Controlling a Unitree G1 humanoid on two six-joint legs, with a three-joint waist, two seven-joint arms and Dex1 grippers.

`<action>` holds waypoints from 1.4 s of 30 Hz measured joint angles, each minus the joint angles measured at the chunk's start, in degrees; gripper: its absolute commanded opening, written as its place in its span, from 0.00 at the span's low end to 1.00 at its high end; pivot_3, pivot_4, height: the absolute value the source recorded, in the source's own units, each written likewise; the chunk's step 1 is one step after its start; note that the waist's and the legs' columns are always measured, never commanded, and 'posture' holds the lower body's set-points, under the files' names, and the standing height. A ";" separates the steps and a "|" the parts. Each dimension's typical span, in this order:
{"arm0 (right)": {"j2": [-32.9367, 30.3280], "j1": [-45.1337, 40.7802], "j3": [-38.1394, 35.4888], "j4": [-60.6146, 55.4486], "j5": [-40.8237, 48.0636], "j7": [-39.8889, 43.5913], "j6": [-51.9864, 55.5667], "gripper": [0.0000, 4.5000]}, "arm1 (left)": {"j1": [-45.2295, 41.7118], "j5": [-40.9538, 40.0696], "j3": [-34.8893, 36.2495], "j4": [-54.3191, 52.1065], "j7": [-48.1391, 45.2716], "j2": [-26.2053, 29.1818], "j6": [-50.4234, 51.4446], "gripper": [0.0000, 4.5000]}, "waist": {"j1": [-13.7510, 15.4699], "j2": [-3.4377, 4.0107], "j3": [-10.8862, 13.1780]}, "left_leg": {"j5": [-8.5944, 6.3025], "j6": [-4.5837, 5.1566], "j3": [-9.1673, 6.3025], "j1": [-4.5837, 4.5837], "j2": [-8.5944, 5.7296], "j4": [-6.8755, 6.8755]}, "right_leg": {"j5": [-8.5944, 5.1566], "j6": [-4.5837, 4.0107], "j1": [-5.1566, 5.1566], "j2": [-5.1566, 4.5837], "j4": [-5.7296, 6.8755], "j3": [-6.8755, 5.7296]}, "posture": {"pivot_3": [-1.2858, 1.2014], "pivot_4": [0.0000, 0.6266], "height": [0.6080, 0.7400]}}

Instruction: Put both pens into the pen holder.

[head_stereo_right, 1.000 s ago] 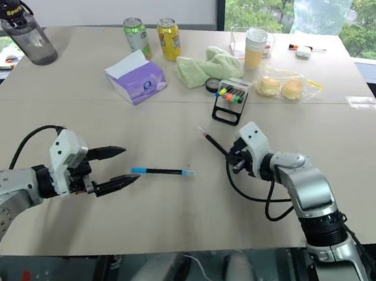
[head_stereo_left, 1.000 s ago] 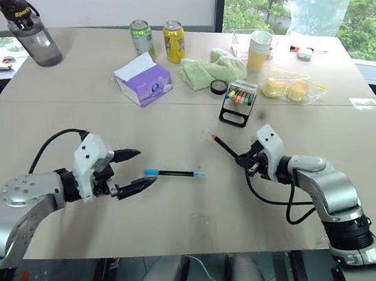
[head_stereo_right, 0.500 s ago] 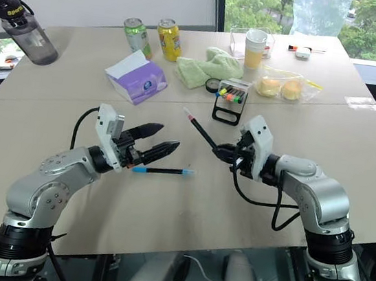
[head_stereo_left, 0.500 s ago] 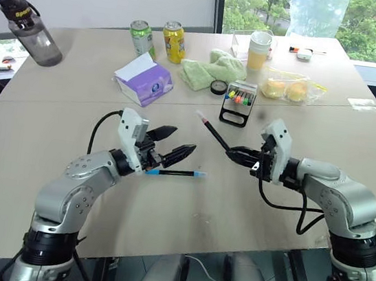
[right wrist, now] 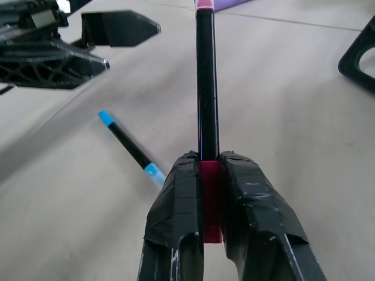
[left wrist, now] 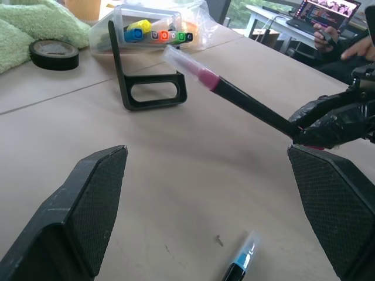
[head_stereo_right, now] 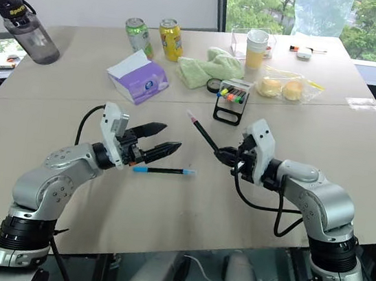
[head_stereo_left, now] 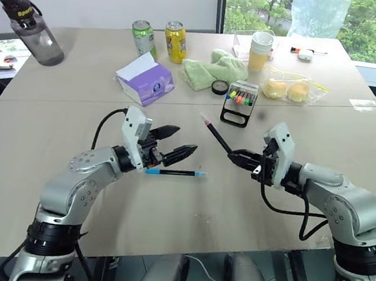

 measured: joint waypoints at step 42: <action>-4.73 1.90 11.63 3.28 -13.90 10.53 -25.58 0.01 | -2.88 -5.01 -0.33 0.90 0.94 -2.92 4.66 1.00 | 0.05 -0.07 0.02 | 0.00 -0.01 -0.08 0.01 0.00 0.06 | 0.00 0.00 0.07 0.00 0.00 -0.28 | 0.52 0.24 1.00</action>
